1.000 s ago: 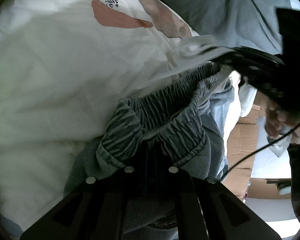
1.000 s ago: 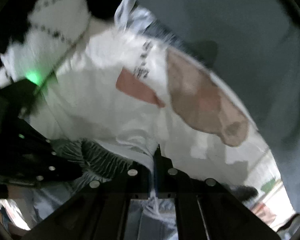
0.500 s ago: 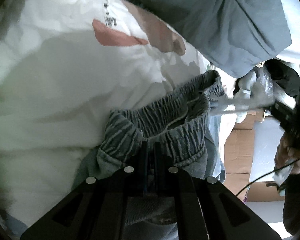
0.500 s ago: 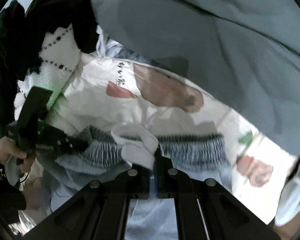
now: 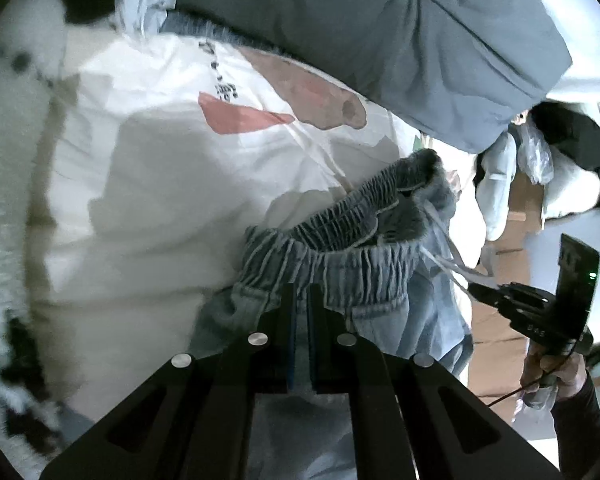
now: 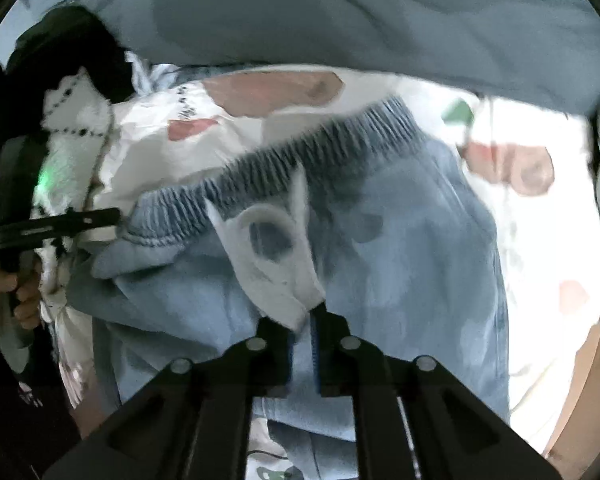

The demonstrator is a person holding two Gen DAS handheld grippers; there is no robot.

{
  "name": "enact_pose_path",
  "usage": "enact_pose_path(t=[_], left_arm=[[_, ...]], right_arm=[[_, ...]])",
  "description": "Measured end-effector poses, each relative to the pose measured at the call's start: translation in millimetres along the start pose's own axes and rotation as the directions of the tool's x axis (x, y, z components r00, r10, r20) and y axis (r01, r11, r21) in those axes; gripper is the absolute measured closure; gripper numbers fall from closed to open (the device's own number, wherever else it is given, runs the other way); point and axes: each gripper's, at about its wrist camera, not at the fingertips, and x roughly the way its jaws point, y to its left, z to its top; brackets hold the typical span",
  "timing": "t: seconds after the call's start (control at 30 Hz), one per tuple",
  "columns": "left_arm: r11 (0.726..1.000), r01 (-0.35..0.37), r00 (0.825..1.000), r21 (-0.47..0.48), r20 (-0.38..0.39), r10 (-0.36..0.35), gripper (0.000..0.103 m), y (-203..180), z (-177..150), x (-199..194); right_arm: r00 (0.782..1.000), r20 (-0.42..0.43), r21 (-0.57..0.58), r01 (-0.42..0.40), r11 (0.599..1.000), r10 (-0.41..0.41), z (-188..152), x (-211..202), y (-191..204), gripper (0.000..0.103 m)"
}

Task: Fold clothes
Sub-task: 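Stretch the waistband flat and open the right gripper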

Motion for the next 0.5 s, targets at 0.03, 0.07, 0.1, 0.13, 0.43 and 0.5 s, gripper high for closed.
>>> enact_pose_path(t=[0.03,0.07,0.1,0.13,0.43,0.5], left_arm=[[1.0,-0.011,1.0,0.014,0.007,0.011,0.099,0,-3,-6],[1.0,-0.019,1.0,0.023,0.011,0.019,0.099,-1,-5,-10],[0.999,-0.026,1.0,0.028,0.014,0.026,0.099,-1,-8,-14],[0.999,-0.034,0.999,0.034,0.016,0.033,0.099,0,-11,-17],[0.994,-0.095,0.995,0.049,0.025,0.094,0.099,13,-32,-36],[0.993,-0.108,0.994,0.049,0.019,0.107,0.099,16,-34,-35]], right_arm=[[1.0,-0.005,0.02,-0.003,1.0,0.003,-6,2,-2,0.094],[1.0,-0.012,0.035,-0.004,0.999,0.004,-12,3,-3,0.093],[1.0,-0.021,0.046,-0.002,0.999,0.002,-18,5,-4,0.092],[1.0,-0.029,0.056,0.001,0.998,0.001,-25,6,-5,0.092],[0.999,-0.047,0.09,0.002,0.996,0.002,-56,3,-11,0.085],[0.999,-0.043,0.09,0.002,0.996,0.002,-57,1,-12,0.084]])
